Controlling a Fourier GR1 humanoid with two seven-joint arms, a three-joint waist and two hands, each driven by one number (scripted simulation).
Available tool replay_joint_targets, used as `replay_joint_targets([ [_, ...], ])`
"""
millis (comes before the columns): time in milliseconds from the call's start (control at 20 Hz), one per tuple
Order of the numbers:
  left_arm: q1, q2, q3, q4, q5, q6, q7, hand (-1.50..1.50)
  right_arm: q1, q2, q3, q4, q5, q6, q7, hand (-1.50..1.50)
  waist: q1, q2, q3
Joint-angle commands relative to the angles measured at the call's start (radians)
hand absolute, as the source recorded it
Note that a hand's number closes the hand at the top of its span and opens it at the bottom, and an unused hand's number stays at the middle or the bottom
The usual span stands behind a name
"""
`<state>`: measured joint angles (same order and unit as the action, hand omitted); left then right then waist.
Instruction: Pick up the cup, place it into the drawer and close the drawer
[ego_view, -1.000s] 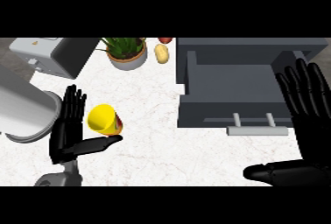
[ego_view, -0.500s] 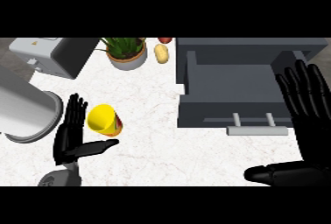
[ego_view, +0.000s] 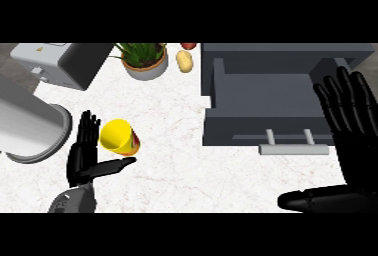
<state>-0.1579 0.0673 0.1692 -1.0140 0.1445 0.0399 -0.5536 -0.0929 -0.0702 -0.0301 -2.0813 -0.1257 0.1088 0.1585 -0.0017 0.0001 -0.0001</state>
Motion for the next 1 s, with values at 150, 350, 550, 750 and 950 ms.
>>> replay_joint_targets([
  [150,-0.092,0.056,0.067,0.254,0.022,-0.057,-0.158,-1.50,-0.087,-0.019,-0.025,0.022,-0.022,-0.014,0.069,-1.50,-0.002,0.001,0.000],
  [350,-0.125,0.030,0.037,0.269,0.012,-0.024,-0.136,-1.50,-0.017,-0.039,-0.066,0.009,-0.066,0.037,0.026,-1.50,-0.002,0.000,0.000],
  [550,-0.158,0.052,0.048,0.379,0.008,-0.065,-0.210,-1.50,-0.082,0.013,0.012,0.066,0.037,-0.026,0.000,-1.50,0.000,0.001,0.000],
  [750,-0.237,0.069,0.072,0.491,0.020,-0.094,-0.249,-1.50,-0.005,-0.013,-0.018,0.018,-0.034,0.039,-0.009,-1.50,-0.006,0.002,-0.001],
  [950,-0.261,0.027,0.078,0.595,0.019,-0.100,-0.350,-1.50,-0.008,0.003,0.014,-0.075,-0.023,-0.003,0.076,-1.50,-0.009,0.003,-0.001],
])
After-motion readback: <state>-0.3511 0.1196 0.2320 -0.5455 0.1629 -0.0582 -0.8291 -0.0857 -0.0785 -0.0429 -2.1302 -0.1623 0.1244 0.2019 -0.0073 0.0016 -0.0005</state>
